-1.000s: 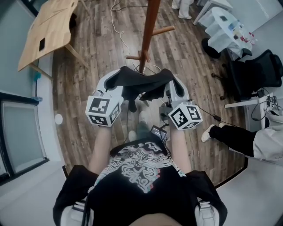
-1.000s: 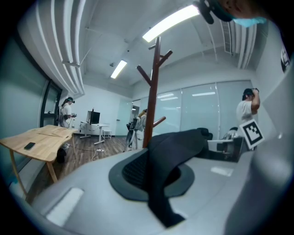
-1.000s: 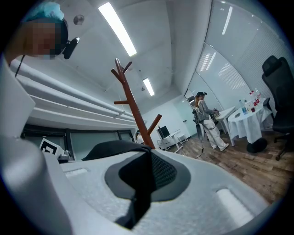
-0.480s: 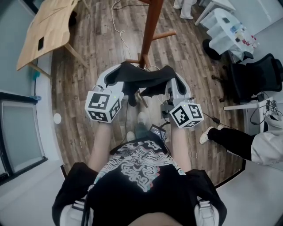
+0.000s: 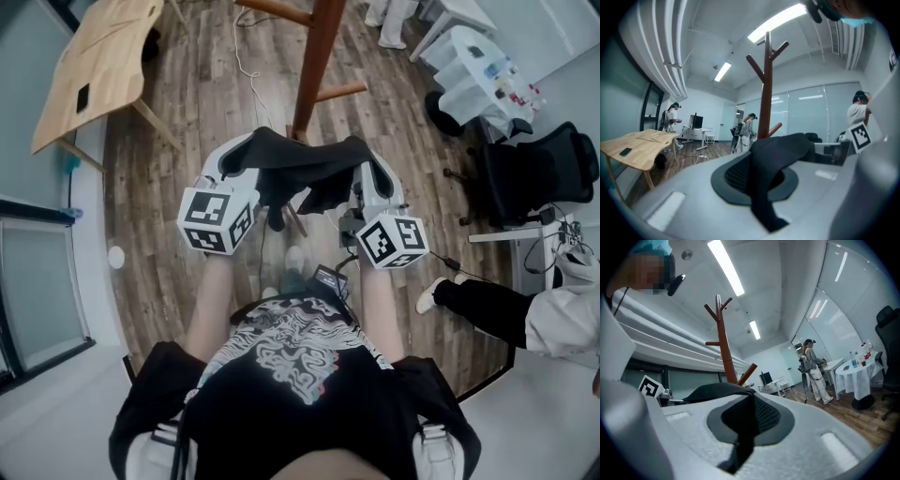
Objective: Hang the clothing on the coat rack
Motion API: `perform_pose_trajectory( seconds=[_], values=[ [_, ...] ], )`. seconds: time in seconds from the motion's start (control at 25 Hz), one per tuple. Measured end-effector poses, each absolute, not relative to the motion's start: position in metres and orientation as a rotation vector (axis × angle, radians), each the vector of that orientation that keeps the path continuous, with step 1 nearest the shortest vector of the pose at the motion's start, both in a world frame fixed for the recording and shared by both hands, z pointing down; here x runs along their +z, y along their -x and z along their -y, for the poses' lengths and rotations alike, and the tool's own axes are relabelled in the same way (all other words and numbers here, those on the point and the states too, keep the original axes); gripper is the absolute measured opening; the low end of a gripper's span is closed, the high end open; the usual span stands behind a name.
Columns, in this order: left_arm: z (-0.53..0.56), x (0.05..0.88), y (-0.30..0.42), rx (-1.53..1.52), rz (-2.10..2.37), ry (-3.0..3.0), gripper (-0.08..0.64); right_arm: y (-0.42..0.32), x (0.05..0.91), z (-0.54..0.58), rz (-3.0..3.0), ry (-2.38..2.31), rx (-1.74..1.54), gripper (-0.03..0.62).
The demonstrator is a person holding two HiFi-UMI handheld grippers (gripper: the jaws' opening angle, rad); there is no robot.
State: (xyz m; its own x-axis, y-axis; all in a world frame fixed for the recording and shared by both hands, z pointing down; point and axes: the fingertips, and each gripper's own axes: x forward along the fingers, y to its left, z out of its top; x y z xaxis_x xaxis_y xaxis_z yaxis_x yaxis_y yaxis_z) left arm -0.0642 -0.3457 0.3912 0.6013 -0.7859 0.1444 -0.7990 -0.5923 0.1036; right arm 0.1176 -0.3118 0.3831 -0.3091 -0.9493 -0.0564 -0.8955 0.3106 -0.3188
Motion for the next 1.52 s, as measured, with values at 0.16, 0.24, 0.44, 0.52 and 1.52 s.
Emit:
perform_pose_trajectory(
  seconds=[0.16, 0.24, 0.44, 0.52, 1.52],
  values=[
    [0.355, 0.394, 0.062, 0.136, 1.33, -2.661, 0.006, -0.12, 0.385, 0.322, -2.353, 1.685, -0.341, 0.009],
    [0.359, 0.395, 0.061, 0.145, 1.334, -2.649, 0.006, -0.122, 0.385, 0.325, -2.357, 1.687, -0.341, 0.009],
    [0.37, 0.397, 0.06, 0.181, 1.366, -2.629, 0.006, -0.125, 0.384, 0.337, -2.387, 1.681, -0.33, 0.009],
    [0.374, 0.396, 0.059, 0.187, 1.374, -2.626, 0.006, -0.126, 0.383, 0.343, -2.392, 1.671, -0.332, 0.009],
    [0.418, 0.419, 0.051, 0.244, 1.52, -2.554, 0.006, -0.138, 0.401, 0.404, -2.489, 1.564, -0.295, 0.009]
  ],
)
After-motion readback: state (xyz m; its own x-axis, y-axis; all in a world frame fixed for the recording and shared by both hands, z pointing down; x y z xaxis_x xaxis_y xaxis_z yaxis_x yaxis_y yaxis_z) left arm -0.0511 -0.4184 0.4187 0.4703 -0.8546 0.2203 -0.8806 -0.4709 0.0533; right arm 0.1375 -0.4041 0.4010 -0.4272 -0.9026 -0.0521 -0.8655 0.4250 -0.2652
